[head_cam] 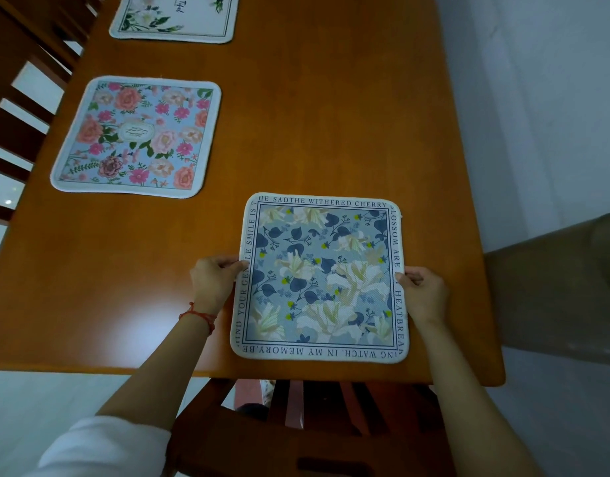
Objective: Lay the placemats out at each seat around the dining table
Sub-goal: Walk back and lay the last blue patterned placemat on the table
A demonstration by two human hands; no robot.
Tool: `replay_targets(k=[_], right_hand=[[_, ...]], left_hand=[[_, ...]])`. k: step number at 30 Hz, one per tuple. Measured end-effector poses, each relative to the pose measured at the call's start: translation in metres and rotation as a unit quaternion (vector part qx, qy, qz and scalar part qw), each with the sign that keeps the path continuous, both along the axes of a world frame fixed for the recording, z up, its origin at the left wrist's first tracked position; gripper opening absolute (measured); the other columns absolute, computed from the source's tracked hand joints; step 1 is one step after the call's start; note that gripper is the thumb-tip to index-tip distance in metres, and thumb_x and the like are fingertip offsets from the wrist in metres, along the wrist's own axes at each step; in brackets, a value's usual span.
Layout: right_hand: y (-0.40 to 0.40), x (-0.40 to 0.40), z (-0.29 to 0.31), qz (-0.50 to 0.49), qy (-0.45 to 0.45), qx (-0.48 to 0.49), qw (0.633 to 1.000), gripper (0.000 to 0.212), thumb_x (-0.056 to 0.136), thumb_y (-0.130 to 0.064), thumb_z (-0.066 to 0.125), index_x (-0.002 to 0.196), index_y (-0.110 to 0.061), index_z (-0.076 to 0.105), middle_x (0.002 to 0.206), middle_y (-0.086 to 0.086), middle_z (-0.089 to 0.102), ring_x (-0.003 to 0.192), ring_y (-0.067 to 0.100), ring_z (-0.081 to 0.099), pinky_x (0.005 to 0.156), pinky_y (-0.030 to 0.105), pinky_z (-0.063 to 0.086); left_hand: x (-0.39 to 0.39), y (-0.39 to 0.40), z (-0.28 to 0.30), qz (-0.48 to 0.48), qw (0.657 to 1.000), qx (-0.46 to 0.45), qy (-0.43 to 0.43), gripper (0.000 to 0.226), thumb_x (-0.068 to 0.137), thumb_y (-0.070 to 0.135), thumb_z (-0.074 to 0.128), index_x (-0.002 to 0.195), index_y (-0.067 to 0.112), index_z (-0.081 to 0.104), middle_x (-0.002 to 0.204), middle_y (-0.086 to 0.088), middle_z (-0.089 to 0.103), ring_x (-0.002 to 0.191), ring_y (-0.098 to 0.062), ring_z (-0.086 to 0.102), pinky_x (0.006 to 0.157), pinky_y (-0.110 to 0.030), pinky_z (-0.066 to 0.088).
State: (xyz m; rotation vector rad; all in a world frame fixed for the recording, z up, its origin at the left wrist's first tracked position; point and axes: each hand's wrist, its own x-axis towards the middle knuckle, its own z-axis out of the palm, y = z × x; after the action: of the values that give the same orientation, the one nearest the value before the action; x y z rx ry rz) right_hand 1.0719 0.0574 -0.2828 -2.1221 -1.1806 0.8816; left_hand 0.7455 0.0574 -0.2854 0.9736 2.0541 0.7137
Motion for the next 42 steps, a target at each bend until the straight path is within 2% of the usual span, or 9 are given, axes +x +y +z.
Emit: replay_targets(k=[2, 7, 16, 20, 25, 27, 30, 36, 42], right_hand=[[0.001, 0.001, -0.001, 0.003, 0.000, 0.002, 1.000, 0.020, 0.083, -0.006, 0.064, 0.101, 0.002, 0.065, 0.097, 0.015, 0.068, 0.079, 0.016, 0.057, 0.058, 0.012, 0.037], [0.001, 0.004, -0.003, -0.003, 0.015, 0.000, 1.000, 0.022, 0.083, -0.006, 0.065, 0.103, 0.002, 0.065, 0.099, 0.015, 0.068, 0.084, 0.020, 0.062, 0.065, 0.020, 0.043], [0.000, 0.008, -0.004, 0.005, 0.007, -0.002, 1.000, 0.020, 0.084, -0.006, 0.063, 0.103, 0.001, 0.065, 0.099, 0.015, 0.068, 0.080, 0.016, 0.059, 0.060, 0.014, 0.041], [-0.001, 0.010, -0.005, -0.002, 0.008, 0.001, 1.000, 0.020, 0.084, -0.006, 0.063, 0.103, 0.001, 0.064, 0.099, 0.015, 0.068, 0.081, 0.019, 0.061, 0.065, 0.023, 0.046], [0.003, 0.008, -0.003, -0.006, 0.010, 0.000, 1.000, 0.018, 0.083, -0.004, 0.063, 0.100, 0.002, 0.065, 0.098, 0.016, 0.068, 0.077, 0.019, 0.060, 0.058, 0.019, 0.043], [0.004, 0.007, -0.003, -0.004, 0.006, -0.001, 1.000, 0.017, 0.083, -0.004, 0.063, 0.100, 0.002, 0.065, 0.098, 0.016, 0.068, 0.076, 0.018, 0.059, 0.057, 0.018, 0.043], [0.006, 0.006, -0.004, 0.003, -0.007, -0.003, 1.000, 0.017, 0.084, -0.004, 0.063, 0.099, 0.001, 0.065, 0.098, 0.015, 0.068, 0.074, 0.017, 0.059, 0.054, 0.015, 0.040], [0.006, 0.005, -0.007, 0.002, -0.026, 0.004, 1.000, 0.017, 0.084, -0.004, 0.062, 0.100, 0.001, 0.065, 0.098, 0.015, 0.068, 0.075, 0.015, 0.058, 0.053, 0.011, 0.036], [0.003, 0.006, -0.009, 0.008, -0.032, 0.015, 0.999, 0.017, 0.084, -0.005, 0.062, 0.100, 0.001, 0.065, 0.096, 0.013, 0.068, 0.075, 0.018, 0.060, 0.055, 0.015, 0.040]], left_hand=[[0.000, 0.000, 0.000, 0.004, 1.000, -0.001, -0.003, 0.019, 0.079, 0.018, 0.070, 0.093, 0.004, 0.070, 0.083, -0.009, 0.070, 0.060, -0.010, 0.061, 0.047, -0.009, 0.048], [0.003, 0.001, 0.001, 0.010, 1.000, -0.007, -0.013, 0.018, 0.080, 0.017, 0.069, 0.091, 0.003, 0.069, 0.078, -0.005, 0.065, 0.059, -0.007, 0.059, 0.042, -0.005, 0.044], [0.003, 0.004, -0.001, 0.019, 0.999, -0.023, -0.021, 0.017, 0.077, 0.018, 0.072, 0.087, 0.004, 0.069, 0.079, -0.007, 0.067, 0.064, -0.018, 0.064, 0.046, -0.010, 0.050], [0.005, 0.003, 0.000, 0.010, 0.999, -0.022, -0.021, 0.012, 0.077, 0.018, 0.072, 0.082, 0.007, 0.069, 0.078, -0.006, 0.067, 0.062, -0.014, 0.063, 0.046, -0.009, 0.049], [0.007, 0.002, 0.000, 0.007, 1.000, -0.015, -0.017, 0.016, 0.078, 0.018, 0.071, 0.086, 0.005, 0.069, 0.078, -0.006, 0.067, 0.062, -0.014, 0.062, 0.044, -0.006, 0.046], [0.007, 0.002, -0.001, 0.011, 1.000, -0.011, -0.013, 0.018, 0.078, 0.019, 0.072, 0.087, 0.004, 0.069, 0.080, -0.008, 0.068, 0.064, -0.018, 0.063, 0.047, -0.010, 0.050], [0.006, 0.003, -0.002, 0.025, 0.999, -0.010, -0.022, 0.018, 0.077, 0.018, 0.072, 0.087, 0.003, 0.069, 0.084, -0.012, 0.070, 0.069, -0.022, 0.066, 0.061, -0.025, 0.056], [0.010, 0.000, 0.000, 0.007, 1.000, 0.007, 0.007, 0.021, 0.080, 0.019, 0.070, 0.093, 0.002, 0.070, 0.085, -0.012, 0.070, 0.065, -0.018, 0.062, 0.044, -0.005, 0.045], [0.011, 0.000, 0.002, -0.010, 1.000, 0.011, 0.022, 0.021, 0.081, 0.018, 0.067, 0.096, 0.002, 0.069, 0.087, -0.014, 0.070, 0.066, -0.018, 0.062, 0.047, -0.012, 0.045]])
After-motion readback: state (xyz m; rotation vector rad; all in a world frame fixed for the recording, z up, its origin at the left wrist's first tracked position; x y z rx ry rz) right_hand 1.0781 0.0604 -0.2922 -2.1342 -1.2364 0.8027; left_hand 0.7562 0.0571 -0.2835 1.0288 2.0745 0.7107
